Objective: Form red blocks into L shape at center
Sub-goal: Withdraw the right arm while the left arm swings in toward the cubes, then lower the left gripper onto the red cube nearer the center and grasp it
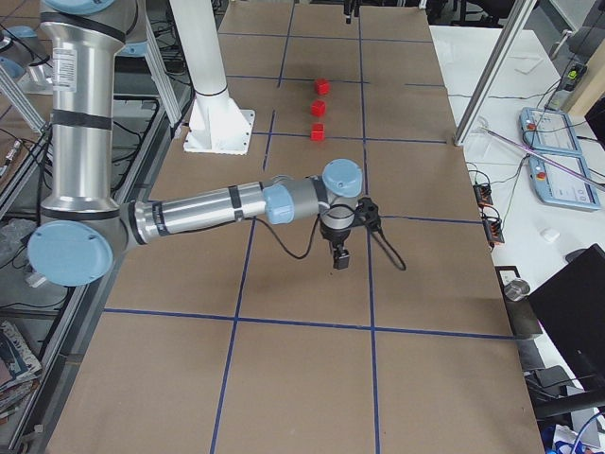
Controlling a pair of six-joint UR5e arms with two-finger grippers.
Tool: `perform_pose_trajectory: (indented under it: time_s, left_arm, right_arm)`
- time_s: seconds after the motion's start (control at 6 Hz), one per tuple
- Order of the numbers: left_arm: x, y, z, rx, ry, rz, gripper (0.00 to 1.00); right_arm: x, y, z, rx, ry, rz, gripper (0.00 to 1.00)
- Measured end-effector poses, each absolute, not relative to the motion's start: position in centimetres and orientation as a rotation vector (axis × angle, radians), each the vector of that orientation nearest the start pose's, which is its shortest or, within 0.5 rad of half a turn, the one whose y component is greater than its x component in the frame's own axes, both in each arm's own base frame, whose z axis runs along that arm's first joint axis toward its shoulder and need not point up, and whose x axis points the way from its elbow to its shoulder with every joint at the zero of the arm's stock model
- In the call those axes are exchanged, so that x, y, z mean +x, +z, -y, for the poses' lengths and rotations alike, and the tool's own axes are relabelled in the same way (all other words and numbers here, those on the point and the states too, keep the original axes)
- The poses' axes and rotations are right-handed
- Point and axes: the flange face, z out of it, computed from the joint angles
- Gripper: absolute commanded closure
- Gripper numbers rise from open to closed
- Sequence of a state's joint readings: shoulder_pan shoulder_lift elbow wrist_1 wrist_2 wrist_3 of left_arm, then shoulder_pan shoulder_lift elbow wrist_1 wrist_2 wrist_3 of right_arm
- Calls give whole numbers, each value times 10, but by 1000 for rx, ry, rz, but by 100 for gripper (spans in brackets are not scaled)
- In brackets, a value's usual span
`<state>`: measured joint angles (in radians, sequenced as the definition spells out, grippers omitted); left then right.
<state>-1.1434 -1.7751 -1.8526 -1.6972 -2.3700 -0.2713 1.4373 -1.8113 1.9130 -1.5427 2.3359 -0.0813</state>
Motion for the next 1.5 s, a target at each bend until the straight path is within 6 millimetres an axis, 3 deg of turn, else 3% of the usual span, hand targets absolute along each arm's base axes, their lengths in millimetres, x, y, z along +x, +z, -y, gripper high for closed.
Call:
perform_pose_trajectory:
  time_s: [0.17, 0.5, 0.83, 1.0, 1.17, 1.5]
  left_arm:
    - [210, 356, 532, 263, 355, -964, 0]
    - [322, 284, 508, 236, 260, -960, 0]
    - [432, 260, 450, 226, 212, -910, 0]
    - [469, 255, 427, 218, 191, -895, 0]
    - [492, 253, 417, 201, 176, -887, 0]
    - [512, 260, 415, 178, 163, -867, 0]
  right_arm:
    - [27, 610, 382, 84, -218, 765, 0]
    - [33, 616, 373, 73, -194, 767, 0]
    - [34, 618, 374, 71, -192, 768, 0]
    - [34, 619, 375, 70, -191, 768, 0]
    - [34, 619, 375, 69, -190, 768, 0]
    - [34, 620, 375, 69, -191, 766, 0]
